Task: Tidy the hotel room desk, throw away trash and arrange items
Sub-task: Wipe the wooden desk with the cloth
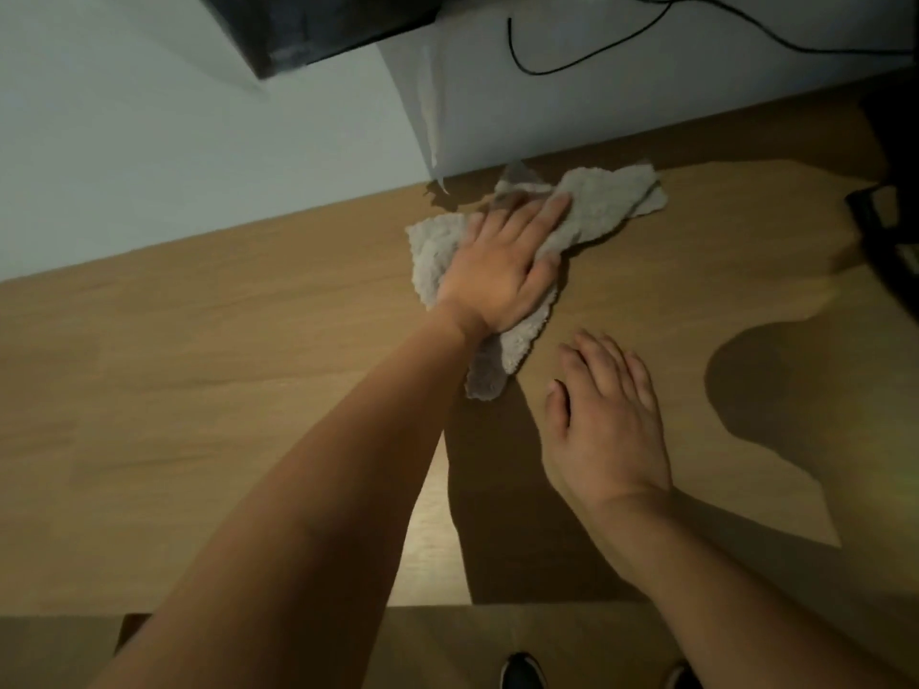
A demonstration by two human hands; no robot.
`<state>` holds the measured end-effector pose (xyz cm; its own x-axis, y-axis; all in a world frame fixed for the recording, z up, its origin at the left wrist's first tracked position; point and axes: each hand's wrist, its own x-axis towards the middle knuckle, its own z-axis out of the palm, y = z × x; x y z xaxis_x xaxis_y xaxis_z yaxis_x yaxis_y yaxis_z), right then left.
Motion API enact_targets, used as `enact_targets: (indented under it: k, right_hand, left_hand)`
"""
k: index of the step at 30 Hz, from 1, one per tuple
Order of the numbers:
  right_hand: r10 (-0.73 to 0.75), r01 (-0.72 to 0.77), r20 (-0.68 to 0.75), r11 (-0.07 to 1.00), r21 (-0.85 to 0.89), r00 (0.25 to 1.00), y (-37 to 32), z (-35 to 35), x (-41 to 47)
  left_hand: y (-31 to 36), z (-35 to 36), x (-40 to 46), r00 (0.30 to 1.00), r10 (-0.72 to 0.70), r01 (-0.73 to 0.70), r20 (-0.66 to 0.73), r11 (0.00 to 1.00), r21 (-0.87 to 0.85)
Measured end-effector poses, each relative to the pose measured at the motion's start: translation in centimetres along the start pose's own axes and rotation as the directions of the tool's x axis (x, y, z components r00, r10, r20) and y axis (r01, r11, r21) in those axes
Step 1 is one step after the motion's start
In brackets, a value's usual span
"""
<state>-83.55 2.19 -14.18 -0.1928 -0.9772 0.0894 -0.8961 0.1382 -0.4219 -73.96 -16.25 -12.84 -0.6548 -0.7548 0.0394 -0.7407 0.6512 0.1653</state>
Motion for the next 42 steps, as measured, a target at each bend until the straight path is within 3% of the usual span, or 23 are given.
enact_targets:
  k: [2,4,11,17,22,28,30,32,34,36,42]
  right_hand:
    - [0.061,-0.057,-0.014,0.985,0.164,0.998,0.5,-0.9,0.1]
    - [0.087,-0.08,-0.018,0.963,0.257,0.996,1.8,-2.4,0.8]
    - [-0.044,0.043,-0.062,0.999,-0.014,0.997,13.3,-5.6,7.9]
    - [-0.102,0.099,-0.052,0.994,-0.049,0.993,14.8,-5.0,8.2]
    - [-0.101,0.099,-0.026,0.993,-0.071,0.995,15.1,-5.5,8.1]
    - [-0.09,0.095,-0.152,0.995,0.027,0.984,15.6,-3.9,8.4]
    - [-0.097,0.101,-0.132,0.995,0.026,0.987,15.5,-4.2,8.4]
    - [-0.098,0.098,-0.097,0.995,0.005,0.99,15.3,-4.8,8.5]
    - [-0.086,0.085,-0.067,0.996,-0.018,0.994,15.1,-5.3,8.4]
    - [-0.078,0.077,-0.057,0.997,-0.021,0.995,15.0,-5.4,8.4]
    - [-0.05,0.047,-0.074,0.998,-0.043,0.996,15.1,-5.2,8.2]
  left_hand:
    - [0.2,-0.1,0.0,0.986,-0.165,0.165,-0.011,0.985,0.045]
    - [0.5,-0.1,0.3,0.972,-0.23,0.227,0.047,0.972,0.057]
    - [0.0,-0.1,0.9,0.976,-0.213,0.211,0.032,0.976,0.057]
    - [-0.1,-0.4,2.0,0.972,-0.223,0.215,0.079,0.972,0.094]
    - [1.7,0.4,5.2,0.984,-0.134,0.13,0.116,0.991,0.039]
    - [5.8,1.4,7.2,0.983,0.126,-0.129,0.136,0.992,0.012]
    - [5.7,0.9,5.3,0.995,0.079,-0.077,0.065,0.996,-0.035]
    - [5.8,0.6,3.1,0.995,-0.098,0.096,-0.009,0.988,-0.119]
    - [6.9,0.9,1.7,0.974,-0.225,0.222,0.007,0.955,-0.195]
    - [8.0,1.7,1.8,0.968,-0.243,0.251,0.064,0.942,-0.223]
    - [7.3,2.5,7.3,0.977,-0.203,0.207,0.072,0.977,-0.058]
